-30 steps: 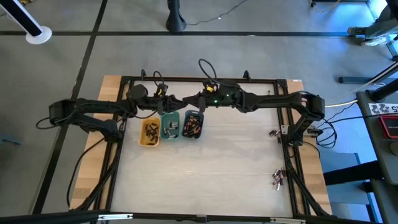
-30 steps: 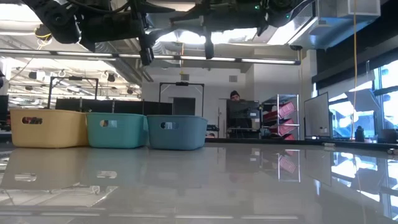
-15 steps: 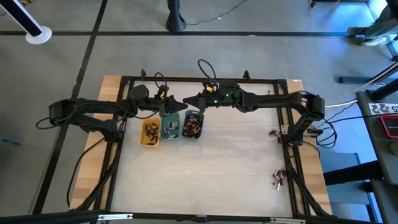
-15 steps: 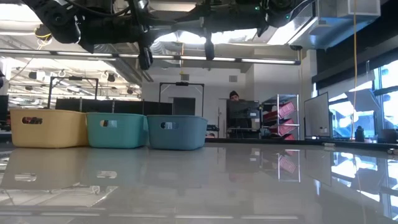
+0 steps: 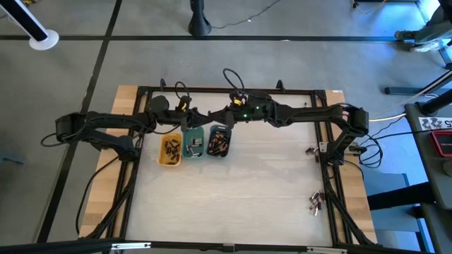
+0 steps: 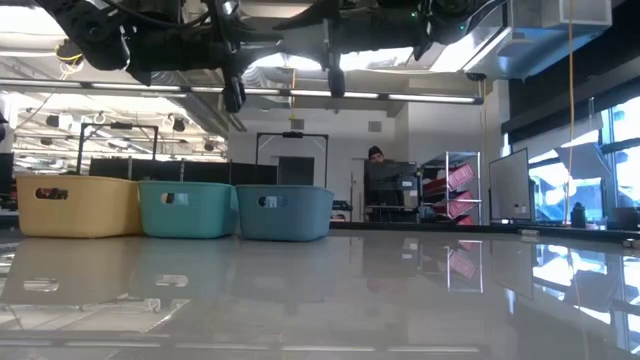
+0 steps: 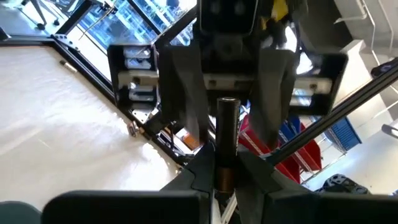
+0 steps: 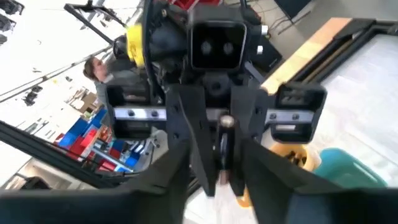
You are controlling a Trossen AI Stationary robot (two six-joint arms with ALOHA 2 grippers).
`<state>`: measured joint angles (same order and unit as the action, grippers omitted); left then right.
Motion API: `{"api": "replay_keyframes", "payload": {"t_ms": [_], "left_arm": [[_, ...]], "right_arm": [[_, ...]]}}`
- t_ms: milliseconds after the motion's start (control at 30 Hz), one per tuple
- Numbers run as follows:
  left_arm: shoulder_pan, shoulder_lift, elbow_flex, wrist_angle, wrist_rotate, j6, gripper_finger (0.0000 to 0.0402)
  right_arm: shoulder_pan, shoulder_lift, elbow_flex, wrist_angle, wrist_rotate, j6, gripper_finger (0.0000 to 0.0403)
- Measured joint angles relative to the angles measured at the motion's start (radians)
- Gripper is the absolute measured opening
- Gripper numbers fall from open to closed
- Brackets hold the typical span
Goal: Sort batteries
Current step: Put the small black battery into the yellow bin
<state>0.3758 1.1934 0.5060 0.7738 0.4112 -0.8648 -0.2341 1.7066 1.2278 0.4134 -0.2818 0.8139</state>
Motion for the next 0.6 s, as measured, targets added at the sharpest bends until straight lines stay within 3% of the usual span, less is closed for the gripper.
{"api": "replay_keyframes", "payload": {"t_ms": [167,300,467,600], "left_arm": [[0.034,-0.018,0.000,-0.055,0.020,0.004,0.0027],[0.067,-0.101,0.001,-0.260,0.055,0.027,0.0027],[0.067,-0.282,0.001,-0.678,0.023,0.084,0.0027],[0.023,-0.437,0.001,-1.065,-0.107,0.075,0.0027]], "right_arm": [[-0.076,-0.032,-0.001,-0.013,-0.117,0.000,0.0208],[-0.124,-0.088,-0.001,-0.125,-0.184,-0.025,0.0236],[-0.153,-0.168,-0.001,-0.352,-0.108,-0.143,0.0242],[-0.153,-0.215,-0.001,-0.486,0.008,-0.209,0.0242]]}}
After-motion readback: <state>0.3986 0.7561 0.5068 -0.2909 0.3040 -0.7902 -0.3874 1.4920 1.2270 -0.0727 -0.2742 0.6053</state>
